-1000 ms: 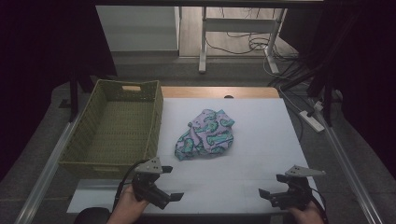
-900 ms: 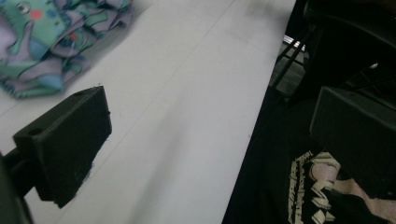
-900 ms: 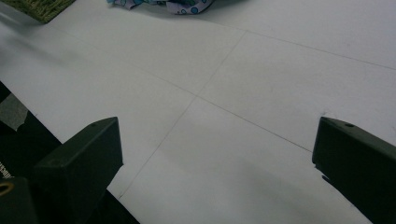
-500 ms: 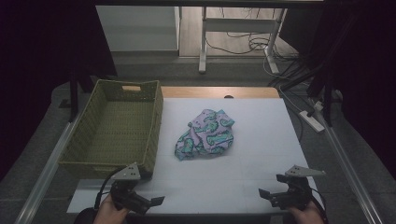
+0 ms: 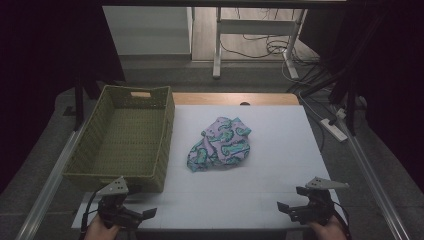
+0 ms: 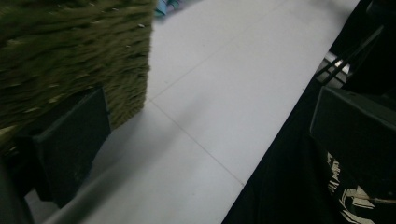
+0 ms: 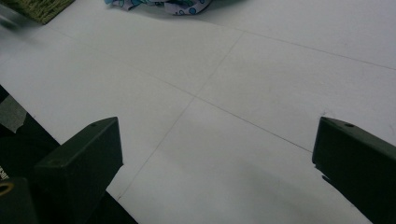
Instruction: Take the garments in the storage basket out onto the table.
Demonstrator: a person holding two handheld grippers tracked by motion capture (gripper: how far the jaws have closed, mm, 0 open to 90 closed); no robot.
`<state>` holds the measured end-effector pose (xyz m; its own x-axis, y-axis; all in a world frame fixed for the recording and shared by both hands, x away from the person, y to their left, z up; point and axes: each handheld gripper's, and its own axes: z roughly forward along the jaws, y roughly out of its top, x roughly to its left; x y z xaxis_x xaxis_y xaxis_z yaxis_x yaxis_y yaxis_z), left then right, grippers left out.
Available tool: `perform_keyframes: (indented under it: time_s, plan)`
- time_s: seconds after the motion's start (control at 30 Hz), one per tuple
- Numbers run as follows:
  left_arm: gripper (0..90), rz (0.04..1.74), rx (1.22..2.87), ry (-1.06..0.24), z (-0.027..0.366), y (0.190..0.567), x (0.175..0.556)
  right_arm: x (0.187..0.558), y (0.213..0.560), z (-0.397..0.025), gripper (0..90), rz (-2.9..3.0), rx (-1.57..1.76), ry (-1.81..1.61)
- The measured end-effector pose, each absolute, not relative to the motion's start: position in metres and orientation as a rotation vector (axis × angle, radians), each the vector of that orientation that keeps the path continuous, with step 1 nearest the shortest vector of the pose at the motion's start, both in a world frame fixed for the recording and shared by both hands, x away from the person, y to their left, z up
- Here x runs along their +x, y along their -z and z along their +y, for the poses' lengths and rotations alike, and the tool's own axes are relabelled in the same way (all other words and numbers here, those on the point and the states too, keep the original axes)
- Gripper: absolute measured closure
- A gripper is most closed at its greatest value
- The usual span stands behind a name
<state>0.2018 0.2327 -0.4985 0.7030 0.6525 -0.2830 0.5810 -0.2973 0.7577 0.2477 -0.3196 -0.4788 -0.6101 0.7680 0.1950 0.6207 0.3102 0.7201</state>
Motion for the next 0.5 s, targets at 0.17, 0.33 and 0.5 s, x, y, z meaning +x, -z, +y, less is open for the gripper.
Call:
perform_keyframes:
  time_s: [0.17, 0.33, 0.5]
  plan:
    - [0.0, 1.013, 1.984, -0.119, 0.248, 0.5, 0.201, 0.248, 0.479, -0.32, 1.7, 2.387, 1.28, -1.182]
    - [0.0, 1.033, 1.997, -0.127, 0.254, 0.5, 0.2, 0.248, 0.479, -0.319, 1.7, 2.384, 1.281, -1.179]
    - [0.0, 1.055, 2.005, -0.121, 0.259, 0.501, 0.2, 0.248, 0.478, -0.319, 1.7, 2.385, 1.28, -1.176]
